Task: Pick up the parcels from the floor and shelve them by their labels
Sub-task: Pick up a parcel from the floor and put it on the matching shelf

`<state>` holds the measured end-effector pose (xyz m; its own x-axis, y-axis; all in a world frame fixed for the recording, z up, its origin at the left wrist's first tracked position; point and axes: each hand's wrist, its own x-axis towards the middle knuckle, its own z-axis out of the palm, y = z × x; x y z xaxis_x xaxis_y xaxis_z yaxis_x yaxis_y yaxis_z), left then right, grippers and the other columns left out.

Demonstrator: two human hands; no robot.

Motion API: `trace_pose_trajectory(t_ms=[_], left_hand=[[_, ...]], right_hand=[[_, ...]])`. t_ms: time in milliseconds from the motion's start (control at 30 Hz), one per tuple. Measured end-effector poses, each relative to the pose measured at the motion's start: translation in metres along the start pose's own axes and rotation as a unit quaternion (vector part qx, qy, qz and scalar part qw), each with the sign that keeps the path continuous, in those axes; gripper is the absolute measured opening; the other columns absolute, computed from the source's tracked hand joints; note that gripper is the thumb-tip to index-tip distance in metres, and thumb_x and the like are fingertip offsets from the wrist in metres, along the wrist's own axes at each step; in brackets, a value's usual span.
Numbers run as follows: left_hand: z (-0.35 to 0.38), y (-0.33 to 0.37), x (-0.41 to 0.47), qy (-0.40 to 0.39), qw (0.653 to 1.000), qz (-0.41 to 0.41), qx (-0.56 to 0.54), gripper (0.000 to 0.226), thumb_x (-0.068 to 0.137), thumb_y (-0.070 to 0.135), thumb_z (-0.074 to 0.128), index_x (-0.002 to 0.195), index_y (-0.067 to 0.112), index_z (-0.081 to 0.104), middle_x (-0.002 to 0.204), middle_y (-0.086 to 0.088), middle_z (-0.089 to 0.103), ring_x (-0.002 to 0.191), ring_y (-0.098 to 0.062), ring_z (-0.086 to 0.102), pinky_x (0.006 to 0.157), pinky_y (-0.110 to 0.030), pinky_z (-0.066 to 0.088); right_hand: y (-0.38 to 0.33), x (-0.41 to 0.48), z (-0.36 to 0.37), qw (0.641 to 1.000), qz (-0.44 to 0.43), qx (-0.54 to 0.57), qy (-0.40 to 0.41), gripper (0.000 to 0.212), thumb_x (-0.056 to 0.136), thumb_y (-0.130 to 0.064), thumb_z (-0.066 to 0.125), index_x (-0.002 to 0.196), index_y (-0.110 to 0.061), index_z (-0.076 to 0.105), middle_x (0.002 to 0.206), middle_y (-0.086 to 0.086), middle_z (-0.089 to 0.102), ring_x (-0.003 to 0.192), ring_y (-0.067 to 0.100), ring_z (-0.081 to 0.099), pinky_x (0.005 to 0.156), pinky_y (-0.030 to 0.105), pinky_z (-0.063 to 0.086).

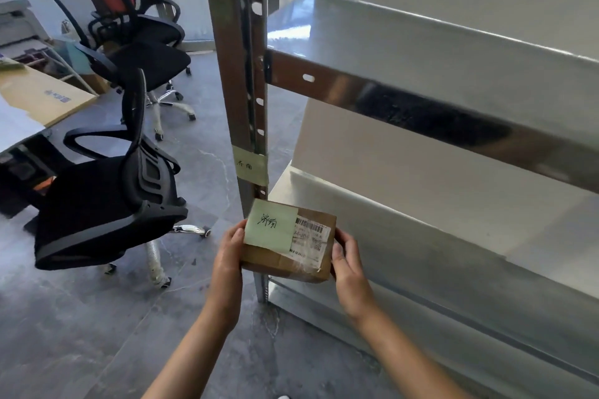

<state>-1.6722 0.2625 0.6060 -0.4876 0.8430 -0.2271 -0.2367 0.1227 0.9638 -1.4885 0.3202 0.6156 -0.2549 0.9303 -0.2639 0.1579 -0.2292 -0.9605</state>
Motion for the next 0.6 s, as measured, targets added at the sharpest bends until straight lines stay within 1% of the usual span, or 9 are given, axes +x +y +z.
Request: trace_pose_trajectory(t_ms=[67,133,167,233,300,367,467,533,600], left_hand=[[0.009,-0.006,-0.004,-0.019,1.0,-0.004,-0.003,0.053,0.086,0.062,0.05,0.128,0.032,0.06,0.13,-0.001,0.064,0.124,-0.022,0.056,0.108,-0.054,0.04],[0.018,-0.01,-0.005,-0.029,0.999,-0.01,-0.006,0.052,0.082,0.06,0.056,0.126,0.032,0.06,0.129,-0.002,0.064,0.125,-0.022,0.056,0.108,-0.051,0.041],[0.023,-0.012,-0.004,-0.034,0.999,-0.014,-0.005,0.051,0.081,0.058,0.057,0.124,0.032,0.06,0.128,-0.002,0.064,0.124,-0.022,0.056,0.108,-0.049,0.042],[0.035,-0.013,0.001,-0.043,0.999,-0.017,0.006,0.045,0.083,0.055,0.053,0.122,0.033,0.06,0.125,0.0,0.065,0.121,-0.019,0.057,0.105,-0.043,0.044],[0.047,-0.011,0.011,-0.055,0.998,-0.016,0.023,0.034,0.09,0.048,0.047,0.12,0.035,0.059,0.123,0.005,0.064,0.12,-0.015,0.057,0.101,-0.036,0.046],[0.056,-0.011,0.024,-0.062,0.997,-0.018,0.04,0.027,0.097,0.041,0.044,0.118,0.037,0.059,0.125,0.007,0.063,0.119,-0.013,0.056,0.1,-0.033,0.045],[0.068,-0.012,0.043,-0.083,0.994,-0.044,0.047,0.031,0.095,0.04,0.044,0.119,0.037,0.063,0.126,0.008,0.064,0.119,-0.014,0.057,0.104,-0.039,0.045],[0.074,-0.017,0.055,-0.097,0.992,-0.072,0.039,0.036,0.09,0.041,0.048,0.12,0.034,0.066,0.126,0.003,0.066,0.12,-0.019,0.059,0.106,-0.045,0.045],[0.077,-0.029,0.068,-0.117,0.988,-0.098,0.039,0.041,0.085,0.044,0.052,0.122,0.032,0.067,0.128,-0.002,0.067,0.123,-0.024,0.059,0.107,-0.052,0.043]], right_hand=[[-0.001,-0.001,-0.011,1.0,-0.006,-0.002,0.014,0.03,0.108,-0.022,0.032,0.134,-0.029,0.045,0.136,-0.004,0.057,0.127,0.01,0.053,0.114,0.038,0.04],[-0.002,0.001,-0.022,0.999,-0.012,-0.011,0.035,0.03,0.108,-0.019,0.031,0.133,-0.026,0.045,0.138,-0.002,0.056,0.126,0.009,0.052,0.112,0.032,0.04],[-0.002,0.002,-0.027,0.999,-0.014,-0.01,0.042,0.029,0.108,-0.017,0.031,0.133,-0.026,0.045,0.138,-0.001,0.056,0.125,0.009,0.052,0.112,0.031,0.04],[0.003,0.007,-0.036,0.999,-0.008,-0.005,0.053,0.029,0.108,-0.018,0.031,0.133,-0.024,0.045,0.137,0.001,0.056,0.126,0.012,0.052,0.113,0.037,0.04],[0.009,0.013,-0.043,0.998,0.001,0.003,0.068,0.03,0.108,-0.02,0.031,0.136,-0.021,0.043,0.139,0.002,0.055,0.129,0.016,0.052,0.114,0.044,0.04],[0.013,0.019,-0.048,0.996,0.002,0.014,0.086,0.03,0.108,-0.02,0.031,0.136,-0.02,0.042,0.14,0.002,0.054,0.131,0.017,0.051,0.115,0.047,0.038],[0.014,0.03,-0.055,0.994,0.01,0.019,0.108,0.028,0.108,-0.02,0.031,0.134,-0.02,0.041,0.139,0.004,0.053,0.129,0.018,0.052,0.115,0.046,0.039],[0.016,0.038,-0.061,0.993,0.017,0.011,0.12,0.03,0.108,-0.019,0.031,0.136,-0.015,0.041,0.139,0.007,0.054,0.128,0.02,0.052,0.114,0.044,0.039],[0.017,0.043,-0.066,0.991,0.022,0.007,0.133,0.031,0.108,-0.017,0.03,0.136,-0.011,0.041,0.137,0.009,0.055,0.124,0.019,0.053,0.112,0.038,0.041]])
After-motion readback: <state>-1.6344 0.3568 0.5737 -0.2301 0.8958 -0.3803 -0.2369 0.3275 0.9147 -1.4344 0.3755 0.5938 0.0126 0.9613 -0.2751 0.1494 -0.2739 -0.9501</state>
